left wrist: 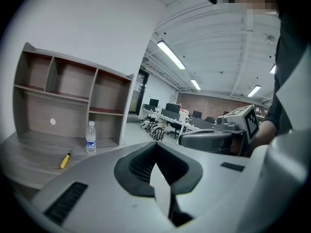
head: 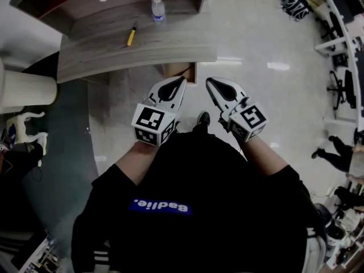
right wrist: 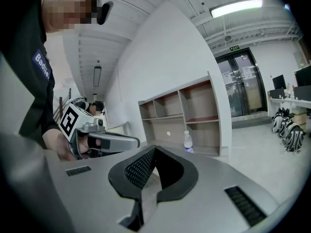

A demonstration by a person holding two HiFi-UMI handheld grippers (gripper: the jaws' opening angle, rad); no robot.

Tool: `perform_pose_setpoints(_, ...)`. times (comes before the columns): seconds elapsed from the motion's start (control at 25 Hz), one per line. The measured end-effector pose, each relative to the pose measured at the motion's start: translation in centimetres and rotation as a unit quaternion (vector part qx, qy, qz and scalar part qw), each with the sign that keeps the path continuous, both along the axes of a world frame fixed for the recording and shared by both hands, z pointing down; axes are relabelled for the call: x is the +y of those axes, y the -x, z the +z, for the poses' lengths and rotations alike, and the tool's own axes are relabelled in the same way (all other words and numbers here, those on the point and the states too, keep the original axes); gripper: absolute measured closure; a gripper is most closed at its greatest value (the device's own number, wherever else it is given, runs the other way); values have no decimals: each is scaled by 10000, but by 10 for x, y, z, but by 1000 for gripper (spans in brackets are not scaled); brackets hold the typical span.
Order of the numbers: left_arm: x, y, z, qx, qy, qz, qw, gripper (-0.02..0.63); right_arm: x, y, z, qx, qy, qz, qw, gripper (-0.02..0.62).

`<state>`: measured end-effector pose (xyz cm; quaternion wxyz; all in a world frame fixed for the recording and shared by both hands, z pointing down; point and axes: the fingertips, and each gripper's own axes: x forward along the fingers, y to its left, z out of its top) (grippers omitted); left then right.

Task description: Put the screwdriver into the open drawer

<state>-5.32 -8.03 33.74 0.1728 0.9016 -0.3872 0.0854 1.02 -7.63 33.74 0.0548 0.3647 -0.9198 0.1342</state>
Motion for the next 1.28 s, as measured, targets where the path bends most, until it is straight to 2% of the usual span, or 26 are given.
perform_pose_setpoints(1.28,0,13,2,29,122,-43,9999,604,-2,8,-5,2,11,-88,10000,568)
